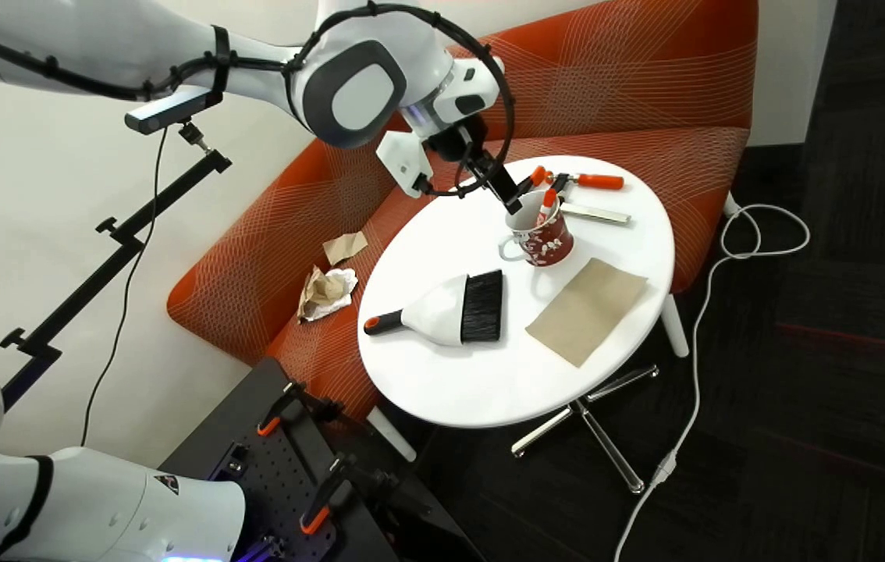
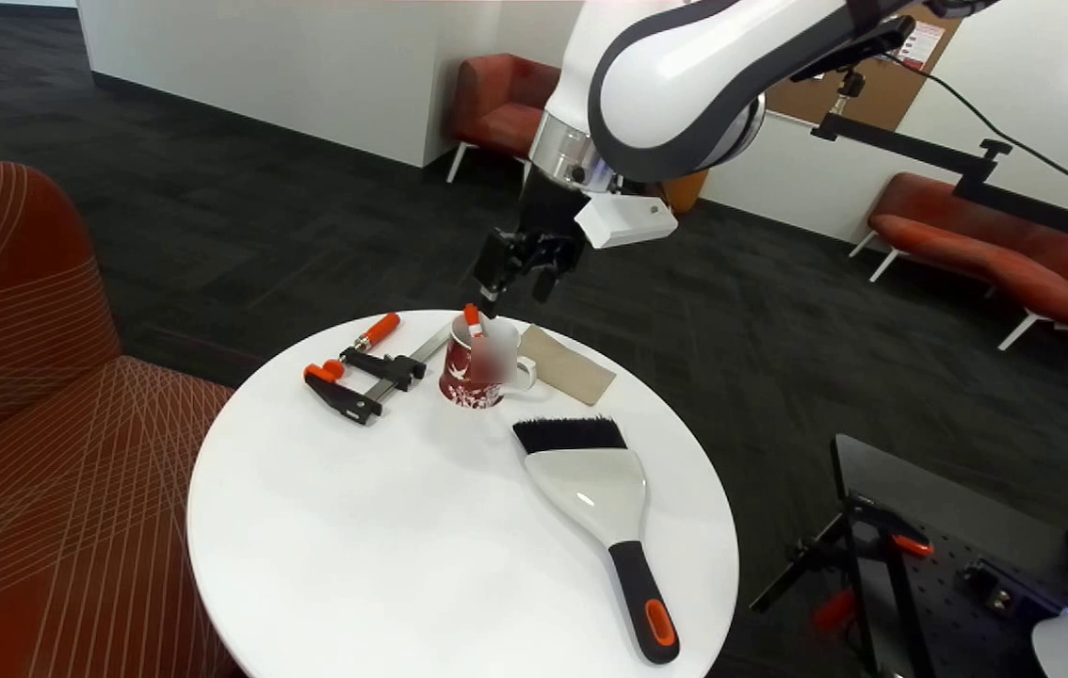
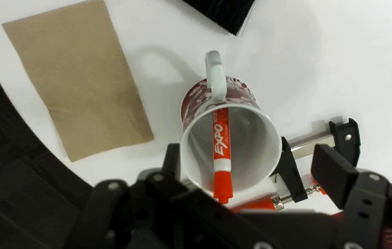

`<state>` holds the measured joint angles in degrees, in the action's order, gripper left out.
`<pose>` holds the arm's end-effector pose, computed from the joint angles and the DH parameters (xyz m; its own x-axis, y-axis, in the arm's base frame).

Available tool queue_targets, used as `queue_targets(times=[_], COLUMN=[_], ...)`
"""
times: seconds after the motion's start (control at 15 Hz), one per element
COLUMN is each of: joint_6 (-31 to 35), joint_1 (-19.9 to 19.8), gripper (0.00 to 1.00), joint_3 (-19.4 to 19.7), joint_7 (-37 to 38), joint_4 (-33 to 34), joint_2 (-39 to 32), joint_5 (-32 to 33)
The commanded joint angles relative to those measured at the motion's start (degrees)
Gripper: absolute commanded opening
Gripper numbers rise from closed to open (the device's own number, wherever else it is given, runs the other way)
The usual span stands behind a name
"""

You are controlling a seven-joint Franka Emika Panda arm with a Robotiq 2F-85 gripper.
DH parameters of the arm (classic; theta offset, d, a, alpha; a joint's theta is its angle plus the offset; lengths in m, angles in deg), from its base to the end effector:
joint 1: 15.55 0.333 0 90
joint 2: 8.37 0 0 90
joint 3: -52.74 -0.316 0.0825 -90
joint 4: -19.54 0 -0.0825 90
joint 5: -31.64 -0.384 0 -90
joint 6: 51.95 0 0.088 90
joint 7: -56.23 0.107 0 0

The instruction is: Take the marker out of the mug and put it on the table

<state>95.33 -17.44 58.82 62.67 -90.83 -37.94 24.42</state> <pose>0.6331 -0.0871 0.2331 0.9355 -0.3296 0.1271 -0.3266 -0.9441 -0.0437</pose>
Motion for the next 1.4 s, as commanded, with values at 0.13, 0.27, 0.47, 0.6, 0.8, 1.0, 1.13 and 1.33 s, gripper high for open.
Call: queue_targets(times=[0.13,0.27,0.47,0.6,0.8,1.0,1.13,1.33], joint_6=[1.09,1.12,0.5,0.13,-0.14,-0.34,-0.33,-0.66], joint_1=[1.07,1.37,1.69,2.04,2.14,2.15,2.17,2.21], gripper=[0.58,0.54,0.54,0.51,0.41,0.4,0.38,0.36], joint_3=[0.92,1.31,1.89,2.35,2.57,2.7,2.84,3.05], joint_7=[6.14,7.52,9.44,10.53,11.24,11.66,11.75,11.76], joint_4=[2.75,3.76,5.73,7.05,8.76,10.2,11.25,12.95], joint_2=[-2.82,-3.79,-5.5,-6.79,-8.48,-9.97,-11.06,-12.76], joint_5=[2.0,2.52,3.64,4.31,4.74,4.85,4.9,4.94])
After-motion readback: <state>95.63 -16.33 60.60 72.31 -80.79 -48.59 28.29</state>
